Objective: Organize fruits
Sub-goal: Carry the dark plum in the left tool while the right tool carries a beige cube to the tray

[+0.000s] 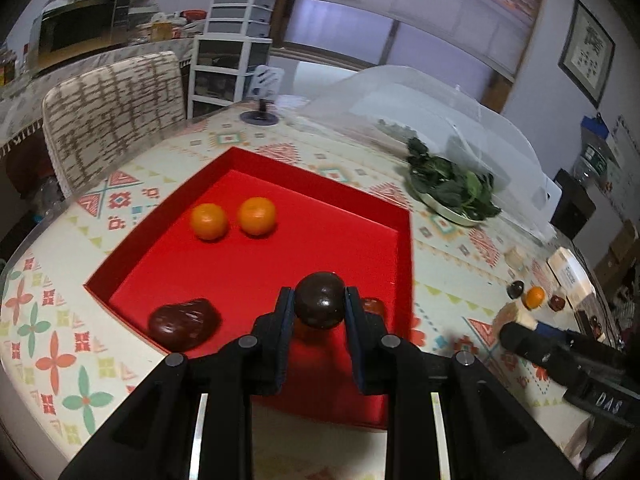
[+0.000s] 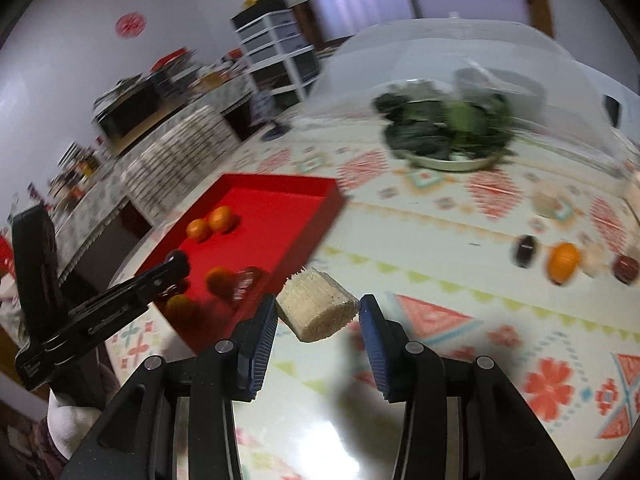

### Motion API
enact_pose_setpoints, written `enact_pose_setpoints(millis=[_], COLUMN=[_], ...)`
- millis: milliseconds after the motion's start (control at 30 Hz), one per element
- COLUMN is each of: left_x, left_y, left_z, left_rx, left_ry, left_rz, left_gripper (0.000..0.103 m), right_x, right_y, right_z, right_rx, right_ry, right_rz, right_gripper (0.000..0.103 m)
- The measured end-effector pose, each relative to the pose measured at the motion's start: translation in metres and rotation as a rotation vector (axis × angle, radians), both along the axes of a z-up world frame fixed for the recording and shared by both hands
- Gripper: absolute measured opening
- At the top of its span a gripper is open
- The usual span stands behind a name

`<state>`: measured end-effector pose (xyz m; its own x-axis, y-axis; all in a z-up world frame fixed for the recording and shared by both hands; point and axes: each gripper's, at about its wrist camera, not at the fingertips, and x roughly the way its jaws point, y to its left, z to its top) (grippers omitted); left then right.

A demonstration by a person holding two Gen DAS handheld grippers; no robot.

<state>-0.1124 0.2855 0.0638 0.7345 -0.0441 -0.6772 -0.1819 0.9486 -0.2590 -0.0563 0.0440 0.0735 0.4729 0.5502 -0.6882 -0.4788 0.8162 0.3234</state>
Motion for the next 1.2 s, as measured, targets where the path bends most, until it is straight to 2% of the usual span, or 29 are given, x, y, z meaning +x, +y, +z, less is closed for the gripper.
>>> enact_pose_setpoints(millis=[367, 700, 733, 800, 867, 1200], left_x=[0.013, 0.022, 0.022, 0.020, 0.018, 0.013], left_y=[0.048, 0.065, 0.067, 0.068, 0.069, 0.061], left_z=[-0.011, -0.018, -0.018, -0.017, -0.014, -0.003], left_rx=[-0.026, -0.033, -0.035, -0.032, -0.022, -0.003], left_ry=[0.017, 0.034, 0.033, 0.023, 0.011, -0.003], left_rz=[0.062, 0.080, 0.083, 0.095, 0.106, 0.107], left_gripper=[0.024, 0.026, 0.028, 0.044, 0.050, 0.065], right_x=[0.002, 0.005, 0.005, 0.006, 0.006, 0.005], right_y=[0.087, 0.128, 0.129, 0.130, 0.131, 0.125], right_z=[-0.013, -0.033, -0.033, -0.033, -0.033, -0.030], right_rx=[-0.054, -0.106, -0.107, -0.107, -0.111, -0.091], right_ry=[0.017, 0.029, 0.029, 0.023, 0.019, 0.015], right_rz=[0.131, 0.172, 0.172, 0.171, 0.170, 0.153], right_gripper=[0.046, 0.046, 0.046, 0.046, 0.047, 0.047])
